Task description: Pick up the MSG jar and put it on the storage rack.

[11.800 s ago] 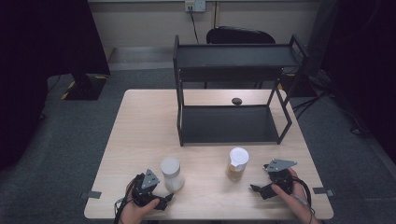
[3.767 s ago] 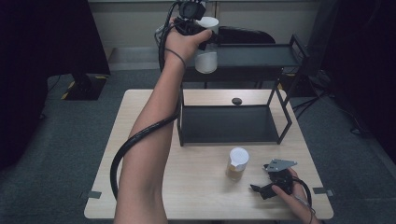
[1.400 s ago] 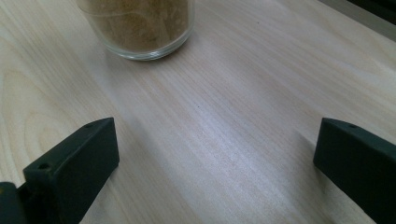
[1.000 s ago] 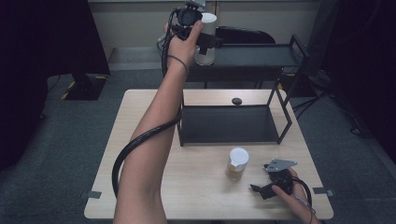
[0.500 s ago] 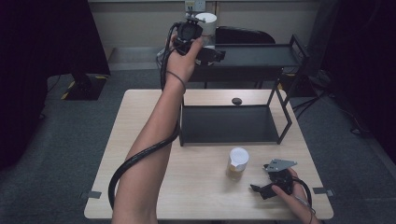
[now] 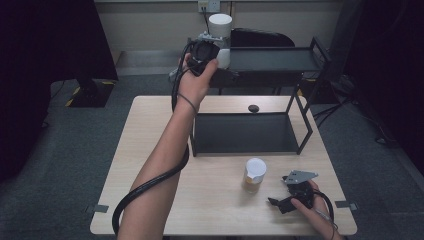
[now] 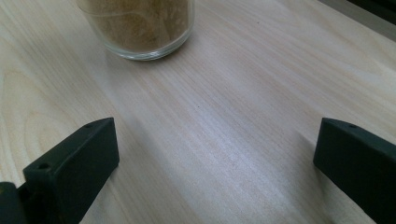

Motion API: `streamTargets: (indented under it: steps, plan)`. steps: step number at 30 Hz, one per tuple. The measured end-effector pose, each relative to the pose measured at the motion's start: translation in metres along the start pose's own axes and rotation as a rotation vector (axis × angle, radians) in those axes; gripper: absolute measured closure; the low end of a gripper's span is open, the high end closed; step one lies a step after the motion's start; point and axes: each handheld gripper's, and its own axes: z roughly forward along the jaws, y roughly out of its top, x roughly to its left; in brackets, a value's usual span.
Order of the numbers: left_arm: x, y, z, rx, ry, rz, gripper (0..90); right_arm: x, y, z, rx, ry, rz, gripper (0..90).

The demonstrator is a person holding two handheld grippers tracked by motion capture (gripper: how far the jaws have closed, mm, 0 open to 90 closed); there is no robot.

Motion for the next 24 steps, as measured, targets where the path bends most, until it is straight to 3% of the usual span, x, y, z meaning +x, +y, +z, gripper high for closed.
streamTargets:
  steps: [24]
  plan:
    - [0.01,-0.062,0.017,0.011,-0.083,-0.018,0.5,0.0,0.0,0.0,-0.001,0.0,0.002,0.0]
